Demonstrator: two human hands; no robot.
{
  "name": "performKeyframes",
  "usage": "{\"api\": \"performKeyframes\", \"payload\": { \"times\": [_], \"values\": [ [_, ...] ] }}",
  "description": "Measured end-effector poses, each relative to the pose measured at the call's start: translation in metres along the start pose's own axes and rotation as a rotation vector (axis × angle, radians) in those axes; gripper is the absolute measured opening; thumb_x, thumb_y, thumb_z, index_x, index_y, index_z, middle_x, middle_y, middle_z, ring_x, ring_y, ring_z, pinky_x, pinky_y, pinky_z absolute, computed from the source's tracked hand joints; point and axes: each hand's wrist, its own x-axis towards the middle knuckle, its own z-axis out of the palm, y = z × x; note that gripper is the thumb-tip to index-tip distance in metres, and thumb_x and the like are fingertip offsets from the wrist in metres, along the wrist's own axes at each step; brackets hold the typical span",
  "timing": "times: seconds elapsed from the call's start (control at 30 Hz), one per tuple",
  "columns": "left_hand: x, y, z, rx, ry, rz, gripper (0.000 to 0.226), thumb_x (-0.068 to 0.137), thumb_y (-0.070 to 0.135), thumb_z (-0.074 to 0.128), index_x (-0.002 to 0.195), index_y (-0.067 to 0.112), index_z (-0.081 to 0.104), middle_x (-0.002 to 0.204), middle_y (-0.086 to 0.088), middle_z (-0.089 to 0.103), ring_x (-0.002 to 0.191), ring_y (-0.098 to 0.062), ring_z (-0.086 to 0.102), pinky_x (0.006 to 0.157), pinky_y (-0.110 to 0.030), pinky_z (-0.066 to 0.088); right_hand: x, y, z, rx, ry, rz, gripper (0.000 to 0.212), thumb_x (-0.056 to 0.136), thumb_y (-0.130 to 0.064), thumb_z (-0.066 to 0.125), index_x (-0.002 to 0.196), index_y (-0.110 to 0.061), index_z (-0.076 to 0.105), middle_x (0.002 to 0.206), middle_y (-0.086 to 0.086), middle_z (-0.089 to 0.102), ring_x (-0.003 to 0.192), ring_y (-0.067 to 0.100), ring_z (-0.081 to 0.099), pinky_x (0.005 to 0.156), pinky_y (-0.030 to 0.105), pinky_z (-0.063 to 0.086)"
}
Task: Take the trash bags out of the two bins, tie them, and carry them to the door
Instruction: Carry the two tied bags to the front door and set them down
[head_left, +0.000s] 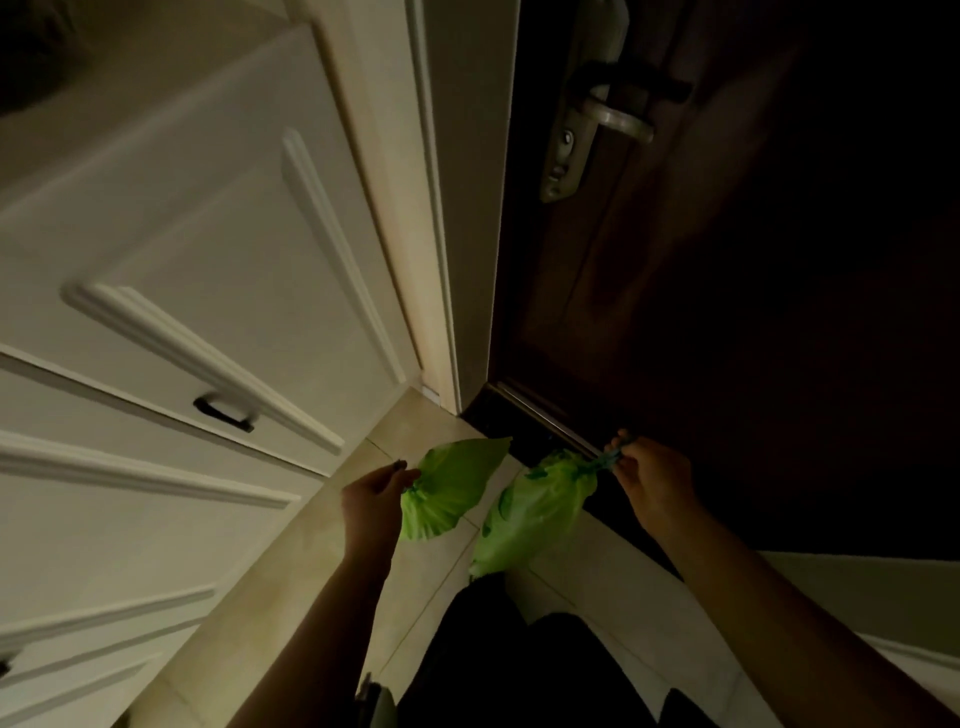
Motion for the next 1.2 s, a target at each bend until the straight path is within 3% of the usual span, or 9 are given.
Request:
{"api": "performKeyframes", "payload": {
  "times": [0.1,0.27,0.43,0.53,0.63,0.77,0.9,1.1,1.2],
  "values": [
    [0.014,-0.003,0.010,-0.033,0.040,-0.062,0.025,0.081,0.008,0.069,0.105,0.001,0.072,0.106,-0.015,0.072,0.100,-0.027,0.066,0.097,-0.043,0.051,0.019,-0.006,0.009,-0.047,-0.031,0.003,0.016,0.089,0.005,0.049,0.087,-0.003,0.063,0.085,0.008,0.062,0.082,0.014,0.060,0.073,0.024,0.049],
    [0.040,-0.012,0.029,-0.069,0.124,-0.151,0.025,0.080,0.008,0.070,0.103,0.000,0.072,0.100,-0.016,0.073,0.099,-0.029,0.067,0.095,-0.043,0.052,0.059,-0.013,0.023,-0.196,-0.072,0.002,0.024,0.094,-0.009,0.052,0.072,-0.008,0.060,0.077,0.007,0.059,0.074,0.014,0.057,0.068,0.023,0.046],
    [0.054,-0.029,0.054,-0.214,0.221,-0.257,0.026,0.082,0.005,0.068,0.106,-0.004,0.069,0.088,-0.013,0.071,0.092,-0.027,0.066,0.088,-0.039,0.052,0.101,-0.014,0.032,-0.282,-0.094,0.052,0.026,0.095,-0.011,0.052,0.070,-0.009,0.058,0.073,0.005,0.057,0.070,0.010,0.054,0.056,0.013,0.047],
    [0.069,-0.039,0.066,-0.450,0.311,-0.366,0.026,0.085,0.003,0.065,0.110,-0.006,0.065,0.092,-0.018,0.070,0.093,-0.027,0.066,0.089,-0.039,0.052,0.124,-0.005,0.035,-0.349,-0.114,0.088,0.024,0.094,-0.007,0.053,0.070,-0.008,0.059,0.075,0.006,0.057,0.074,0.012,0.055,0.066,0.019,0.047],
    [0.087,-0.056,0.075,-0.581,0.368,-0.423,0.026,0.088,0.002,0.061,0.113,-0.004,0.063,0.091,-0.013,0.070,0.095,-0.023,0.065,0.087,-0.036,0.050,0.149,0.011,0.037,-0.476,-0.130,0.076,0.023,0.092,-0.007,0.055,0.071,-0.008,0.062,0.077,0.006,0.061,0.078,0.017,0.058,0.066,0.021,0.046],
    [0.111,-0.081,0.083,-0.549,0.402,-0.416,0.024,0.089,0.004,0.059,0.112,0.000,0.065,0.089,-0.010,0.070,0.092,-0.020,0.065,0.082,-0.032,0.050,0.181,0.032,0.051,-0.526,-0.155,0.087,0.024,0.092,-0.006,0.054,0.070,-0.008,0.061,0.076,0.008,0.060,0.072,0.013,0.057,0.066,0.021,0.046],
    [0.137,-0.097,0.089,-0.467,0.387,-0.382,0.022,0.090,0.005,0.057,0.110,0.002,0.066,0.090,-0.012,0.071,0.086,-0.017,0.066,0.072,-0.027,0.050,0.209,0.044,0.073,-0.532,-0.181,0.100,0.022,0.095,-0.007,0.051,0.074,-0.008,0.059,0.078,0.006,0.059,0.075,0.011,0.056,0.087,0.030,0.046],
    [0.175,-0.118,0.103,-0.390,0.352,-0.382,0.025,0.088,0.005,0.061,0.111,-0.001,0.067,0.097,-0.016,0.071,0.093,-0.021,0.066,0.083,-0.035,0.052,0.265,0.070,0.105,-0.798,-0.248,0.024,0.031,0.094,-0.016,0.053,0.064,-0.015,0.061,0.071,0.005,0.060,0.084,0.026,0.058,0.097,0.052,0.046],
    [0.192,-0.127,0.111,-0.378,0.350,-0.388,0.027,0.086,0.004,0.063,0.112,-0.003,0.066,0.101,-0.017,0.070,0.095,-0.023,0.065,0.082,-0.035,0.051,0.284,0.077,0.124,-0.797,-0.245,0.037,0.031,0.095,-0.017,0.052,0.065,-0.014,0.060,0.074,0.005,0.059,0.088,0.026,0.057,0.098,0.049,0.046]
  ]
}}
